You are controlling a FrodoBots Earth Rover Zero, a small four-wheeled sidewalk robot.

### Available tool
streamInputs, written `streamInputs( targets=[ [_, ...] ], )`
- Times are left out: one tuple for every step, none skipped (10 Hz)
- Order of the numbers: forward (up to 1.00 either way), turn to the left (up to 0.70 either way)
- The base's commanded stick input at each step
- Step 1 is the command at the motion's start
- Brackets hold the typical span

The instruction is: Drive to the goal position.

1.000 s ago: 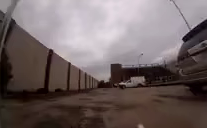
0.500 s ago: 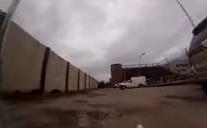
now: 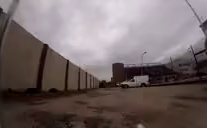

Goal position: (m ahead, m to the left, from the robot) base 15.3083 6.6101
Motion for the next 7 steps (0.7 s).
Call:
streamInputs(
  targets=[
    [1.0, 0.0],
    [1.0, 0.0],
    [1.0, 0.0],
    [1.0, 0.0],
    [1.0, 0.0],
    [1.0, 0.0],
    [1.0, 0.15]
  ],
)
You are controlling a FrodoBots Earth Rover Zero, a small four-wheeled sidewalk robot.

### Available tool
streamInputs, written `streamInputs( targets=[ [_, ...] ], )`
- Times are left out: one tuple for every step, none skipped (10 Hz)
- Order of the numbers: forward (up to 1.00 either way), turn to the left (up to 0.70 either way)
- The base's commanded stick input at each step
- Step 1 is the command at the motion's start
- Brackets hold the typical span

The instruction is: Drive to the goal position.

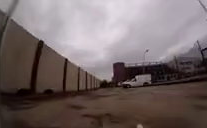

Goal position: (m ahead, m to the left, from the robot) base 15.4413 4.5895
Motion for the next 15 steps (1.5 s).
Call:
streamInputs(
  targets=[
    [1.0, 0.29],
    [1.0, 0.34],
    [1.0, 0.4],
    [1.0, 0.4],
    [1.0, 0.4],
    [1.0, 0.4],
    [1.0, 0.13],
    [1.0, 0.01],
    [1.0, 0.0],
    [1.0, 0.0],
    [1.0, 0.0],
    [1.0, 0.0],
    [1.0, 0.0],
    [1.0, 0.0],
    [1.0, 0.0]
  ],
)
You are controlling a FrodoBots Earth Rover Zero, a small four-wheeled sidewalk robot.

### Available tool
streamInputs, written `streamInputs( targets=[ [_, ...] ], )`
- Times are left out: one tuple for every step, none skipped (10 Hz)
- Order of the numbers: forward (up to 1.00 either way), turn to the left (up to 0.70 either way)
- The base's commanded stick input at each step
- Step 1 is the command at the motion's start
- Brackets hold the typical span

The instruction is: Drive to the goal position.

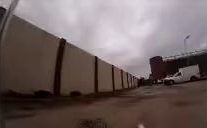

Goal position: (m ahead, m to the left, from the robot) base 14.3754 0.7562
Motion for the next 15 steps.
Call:
streamInputs(
  targets=[
    [1.0, 0.0],
    [1.0, 0.0],
    [1.0, 0.0],
    [1.0, 0.0],
    [1.0, 0.0],
    [1.0, 0.0],
    [1.0, 0.0],
    [1.0, 0.0],
    [1.0, 0.0],
    [1.0, 0.0],
    [1.0, 0.0],
    [1.0, 0.0],
    [1.0, 0.0],
    [1.0, 0.0],
    [1.0, 0.0]
  ],
)
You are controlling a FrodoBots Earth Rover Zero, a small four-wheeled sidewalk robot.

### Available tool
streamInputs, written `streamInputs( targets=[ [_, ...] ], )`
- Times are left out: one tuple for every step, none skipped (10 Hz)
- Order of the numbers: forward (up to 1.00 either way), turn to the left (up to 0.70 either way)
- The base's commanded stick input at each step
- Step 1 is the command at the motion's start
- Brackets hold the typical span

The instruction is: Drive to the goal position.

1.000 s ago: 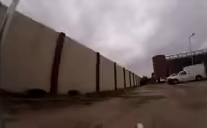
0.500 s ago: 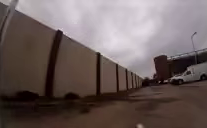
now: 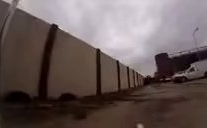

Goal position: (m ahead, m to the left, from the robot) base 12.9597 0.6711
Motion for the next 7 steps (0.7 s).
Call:
streamInputs(
  targets=[
    [1.0, 0.0],
    [1.0, -0.4],
    [1.0, -0.4],
    [1.0, -0.4],
    [1.0, -0.4],
    [1.0, -0.4],
    [1.0, -0.4]
  ],
)
